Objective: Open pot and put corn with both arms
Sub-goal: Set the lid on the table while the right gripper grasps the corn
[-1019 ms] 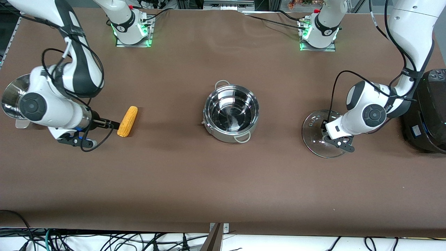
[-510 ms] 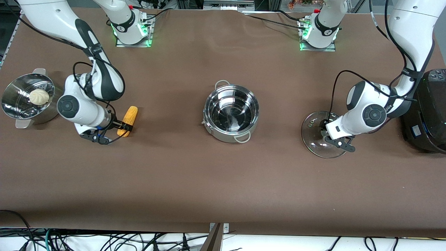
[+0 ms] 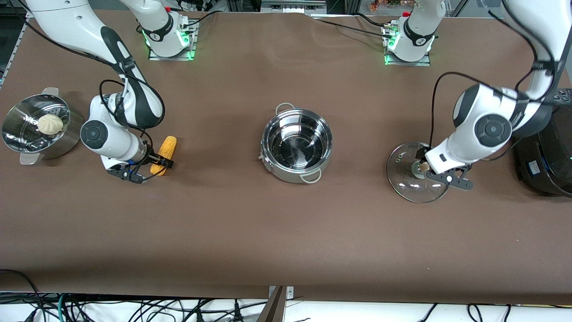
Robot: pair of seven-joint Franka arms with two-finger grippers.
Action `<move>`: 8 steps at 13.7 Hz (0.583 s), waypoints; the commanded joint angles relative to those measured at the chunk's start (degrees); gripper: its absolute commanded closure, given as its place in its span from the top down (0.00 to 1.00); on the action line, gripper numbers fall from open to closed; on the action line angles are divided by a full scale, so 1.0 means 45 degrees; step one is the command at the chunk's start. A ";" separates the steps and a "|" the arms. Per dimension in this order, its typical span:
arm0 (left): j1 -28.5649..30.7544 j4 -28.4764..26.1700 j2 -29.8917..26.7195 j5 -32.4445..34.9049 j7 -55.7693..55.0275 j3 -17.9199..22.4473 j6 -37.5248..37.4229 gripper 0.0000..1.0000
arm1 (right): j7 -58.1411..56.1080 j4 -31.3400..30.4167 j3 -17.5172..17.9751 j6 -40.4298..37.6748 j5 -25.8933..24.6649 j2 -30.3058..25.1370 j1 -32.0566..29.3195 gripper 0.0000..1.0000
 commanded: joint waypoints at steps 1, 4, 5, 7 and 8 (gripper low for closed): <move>0.0203 0.0394 -0.1267 -0.1362 -0.0087 -0.0032 -0.1080 1.00 | 0.0799 -0.0195 0.0366 0.0205 -0.0012 0.0023 -0.0021 0.99; 0.0185 0.3159 -0.1506 -0.2164 -0.0067 -0.0110 -0.4389 1.00 | 0.0647 -0.0312 0.0386 0.0049 -0.0031 0.0023 -0.0021 0.17; 0.0165 0.4196 -0.1486 -0.2225 -0.0047 -0.0110 -0.5467 1.00 | 0.0472 -0.0332 0.0405 -0.0184 -0.0031 -0.0016 -0.0021 0.00; 0.0145 0.5432 -0.1486 -0.2265 0.0011 -0.0071 -0.6490 1.00 | 0.0490 -0.0215 0.0425 -0.0362 -0.0012 -0.0016 -0.0040 0.00; 0.0048 0.5591 -0.1621 -0.2245 0.0011 -0.0013 -0.6629 1.00 | 0.0470 -0.0137 0.0444 -0.0401 -0.0031 -0.0035 -0.0021 0.00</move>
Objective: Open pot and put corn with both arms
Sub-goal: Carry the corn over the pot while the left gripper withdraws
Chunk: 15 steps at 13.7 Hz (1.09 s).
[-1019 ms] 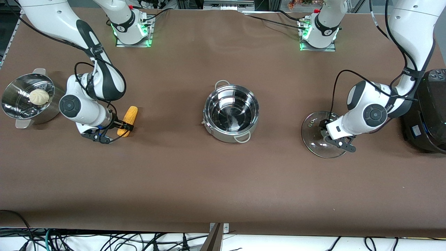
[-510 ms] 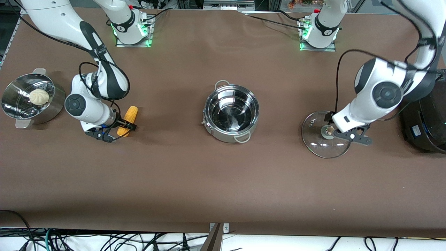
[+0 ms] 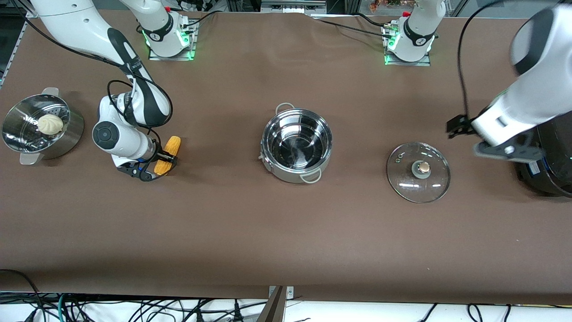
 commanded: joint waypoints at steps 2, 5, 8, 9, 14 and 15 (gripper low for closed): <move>-0.1379 0.0845 -0.0518 -0.0324 0.0097 0.1465 -0.0705 1.00 | -0.0154 0.0533 0.0165 -0.1359 -0.0031 -0.0401 -0.0067 0.00; -0.3397 0.0651 -0.1125 -0.2075 0.0097 0.4380 -0.0666 1.00 | 0.0060 0.1880 0.1158 -0.4016 0.0163 -0.1046 -0.0067 0.00; -0.4273 -0.0303 -0.1672 -0.2143 0.0116 0.5553 -0.0258 1.00 | 0.0158 0.3655 0.2386 -0.6301 0.0671 -0.1399 -0.0067 0.00; -0.4626 -0.0926 -0.1926 -0.1676 0.0193 0.5751 0.0363 1.00 | 0.0197 0.4358 0.2875 -0.6889 0.0672 -0.1419 -0.0067 0.00; -0.5757 -0.2006 -0.2611 -0.1535 0.0917 0.7056 0.1034 1.00 | 0.0901 0.6665 0.3954 -0.7034 0.0613 -0.0778 0.1080 0.00; -0.5801 -0.1987 -0.2573 -0.1535 0.0917 0.7178 0.1053 1.00 | 0.0958 0.7269 0.3954 -0.6684 0.0671 -0.0272 0.1530 0.00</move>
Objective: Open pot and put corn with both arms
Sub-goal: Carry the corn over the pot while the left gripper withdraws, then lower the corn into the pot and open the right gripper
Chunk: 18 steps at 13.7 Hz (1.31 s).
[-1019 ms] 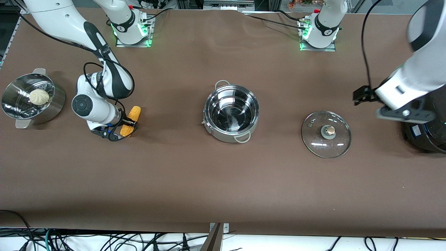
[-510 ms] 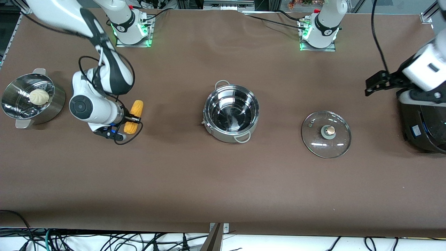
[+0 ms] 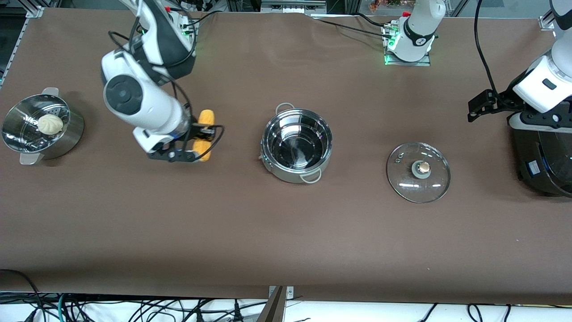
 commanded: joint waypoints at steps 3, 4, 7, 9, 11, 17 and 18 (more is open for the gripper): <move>-0.0519 -0.0057 -0.0162 0.0285 0.0262 0.0657 0.0046 1.00 | 0.0665 0.3065 0.0012 0.1161 0.0041 0.2721 0.2078 0.00; -0.0539 -0.0016 -0.0141 0.0285 0.0262 0.0638 -0.0071 1.00 | 0.1385 0.3554 -0.0008 0.1338 -0.0037 0.3171 0.2586 0.00; -0.0519 -0.0016 -0.0121 0.0285 0.0281 0.0637 -0.0131 1.00 | 0.2385 0.4300 -0.0028 0.2488 -0.0077 0.4247 0.3604 0.00; -0.0500 -0.0016 -0.0121 0.0305 0.0281 0.0657 -0.0150 1.00 | 0.3262 0.4301 -0.0028 0.3424 -0.0057 0.4619 0.4072 0.00; -0.0500 -0.0016 -0.0121 0.0305 0.0301 0.0676 -0.0150 1.00 | 0.3715 0.4301 -0.0047 0.4013 -0.0116 0.5029 0.4600 0.00; -0.0480 -0.0016 -0.0121 0.0305 0.0516 0.0696 -0.0150 1.00 | 0.3716 0.4145 -0.0066 0.4074 -0.0955 0.5889 0.4934 0.00; -0.0480 -0.0016 -0.0121 0.0305 0.0516 0.0696 -0.0150 1.00 | 0.3658 0.4145 -0.0047 0.4074 -0.1052 0.5929 0.4973 0.00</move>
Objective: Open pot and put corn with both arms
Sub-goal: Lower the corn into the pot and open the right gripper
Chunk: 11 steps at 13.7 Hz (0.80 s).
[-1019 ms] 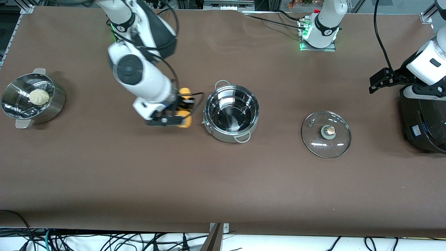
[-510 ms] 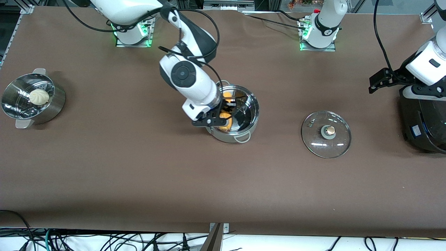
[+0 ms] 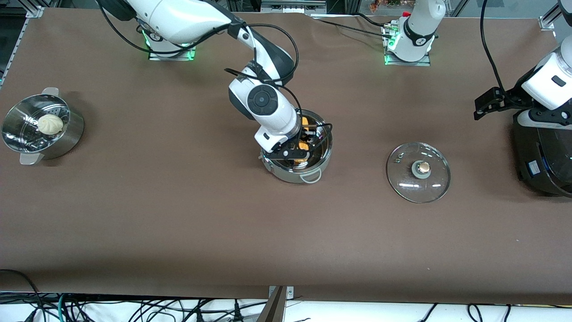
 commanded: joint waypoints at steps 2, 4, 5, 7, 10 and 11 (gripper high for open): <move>-0.0193 0.0057 -0.0037 0.0304 0.0306 0.0152 -0.0157 1.00 | 0.0044 0.0414 -0.0029 0.0036 -0.0769 0.0528 0.0121 0.00; -0.0193 0.0057 -0.0037 0.0304 0.0306 0.0133 -0.0157 1.00 | 0.0043 0.0415 -0.0029 0.0251 -0.0809 0.0607 0.0120 0.00; -0.0173 0.0057 -0.0037 0.0304 0.0306 0.0152 -0.0157 1.00 | 0.0043 0.0415 -0.0029 0.0252 -0.0829 0.0627 0.0121 0.00; -0.0193 0.0057 -0.0037 0.0304 0.0287 0.0152 -0.0157 1.00 | 0.0082 0.0415 -0.0029 0.0252 -0.1081 0.0743 0.0140 0.00; -0.0193 0.0057 -0.0037 0.0304 0.0287 0.0152 -0.0157 1.00 | 0.0121 0.0434 -0.0029 0.0271 -0.1180 0.0725 0.0160 0.86; -0.0173 0.0057 -0.0037 0.0304 0.0287 0.0152 -0.0157 1.00 | 0.0102 0.0434 -0.0029 0.0252 -0.1354 0.0667 0.0179 1.00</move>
